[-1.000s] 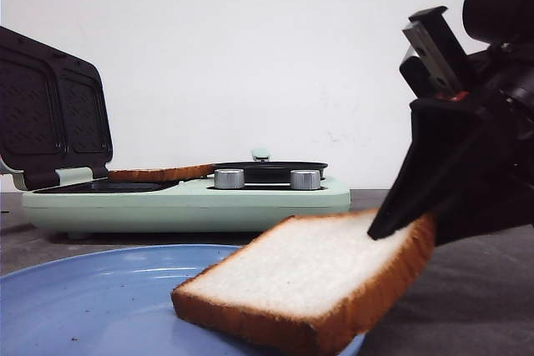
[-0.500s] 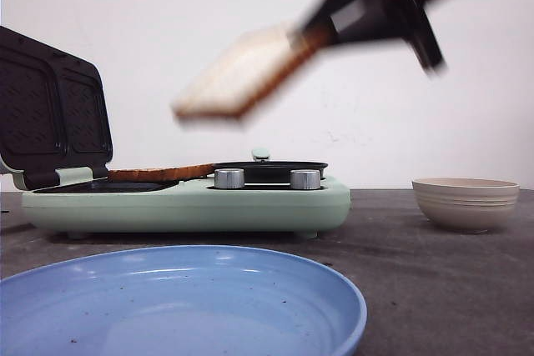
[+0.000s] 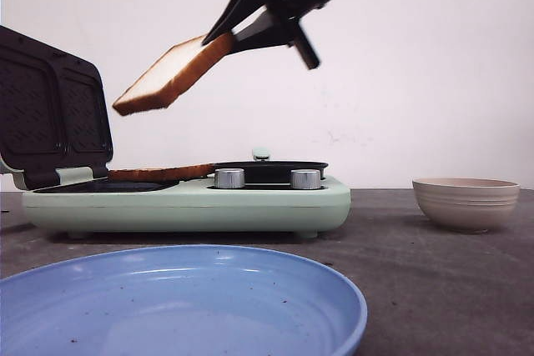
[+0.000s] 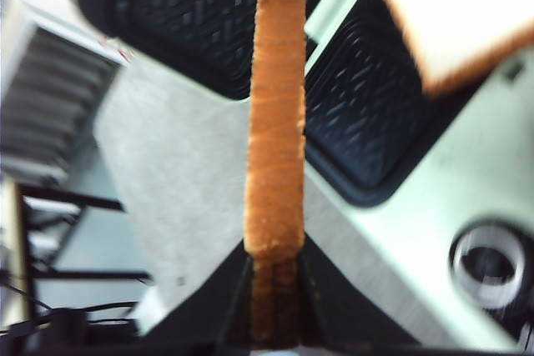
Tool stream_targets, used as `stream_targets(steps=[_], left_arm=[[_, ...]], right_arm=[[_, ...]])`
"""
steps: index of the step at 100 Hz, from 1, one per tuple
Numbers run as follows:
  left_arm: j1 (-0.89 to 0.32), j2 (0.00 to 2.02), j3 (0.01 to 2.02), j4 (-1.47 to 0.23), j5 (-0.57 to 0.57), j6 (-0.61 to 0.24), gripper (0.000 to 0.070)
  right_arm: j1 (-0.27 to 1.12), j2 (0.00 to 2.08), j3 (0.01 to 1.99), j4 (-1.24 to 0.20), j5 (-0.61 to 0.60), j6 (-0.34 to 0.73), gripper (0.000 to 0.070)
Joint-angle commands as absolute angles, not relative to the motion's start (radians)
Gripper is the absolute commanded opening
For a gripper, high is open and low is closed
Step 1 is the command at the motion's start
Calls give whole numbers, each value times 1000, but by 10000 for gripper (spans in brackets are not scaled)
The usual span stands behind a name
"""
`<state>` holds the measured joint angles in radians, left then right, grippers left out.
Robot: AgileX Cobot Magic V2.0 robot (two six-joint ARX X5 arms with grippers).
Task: Make breakfast with bread and shrimp
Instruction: 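Lift the slice with the right gripper over to the sandwich maker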
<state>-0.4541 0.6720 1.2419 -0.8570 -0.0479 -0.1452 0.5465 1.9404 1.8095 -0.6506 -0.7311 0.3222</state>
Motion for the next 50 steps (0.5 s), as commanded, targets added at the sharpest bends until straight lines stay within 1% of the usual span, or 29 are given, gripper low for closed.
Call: stream_targets(steps=[1, 8, 15, 30, 36, 50], left_arm=[[-460, 675, 1253, -846, -44, -141, 15], [-460, 675, 1253, -846, -44, -141, 15], [-460, 675, 1253, -847, -43, -141, 15], [-460, 675, 1253, -859, -43, -141, 15], [-460, 675, 1253, -867, -44, -140, 15], [-460, 675, 1253, -872, -44, -140, 15]], right_arm=[[567, 2039, 1966, -714, -720, 235, 0], [575, 2116, 2067, -762, -702, 222, 0], [583, 2176, 2134, -774, -702, 221, 0], [592, 2232, 2168, -753, -698, 198, 0], [595, 2243, 2168, -749, -674, 164, 0], [614, 2246, 2168, -748, -578, 57, 0]])
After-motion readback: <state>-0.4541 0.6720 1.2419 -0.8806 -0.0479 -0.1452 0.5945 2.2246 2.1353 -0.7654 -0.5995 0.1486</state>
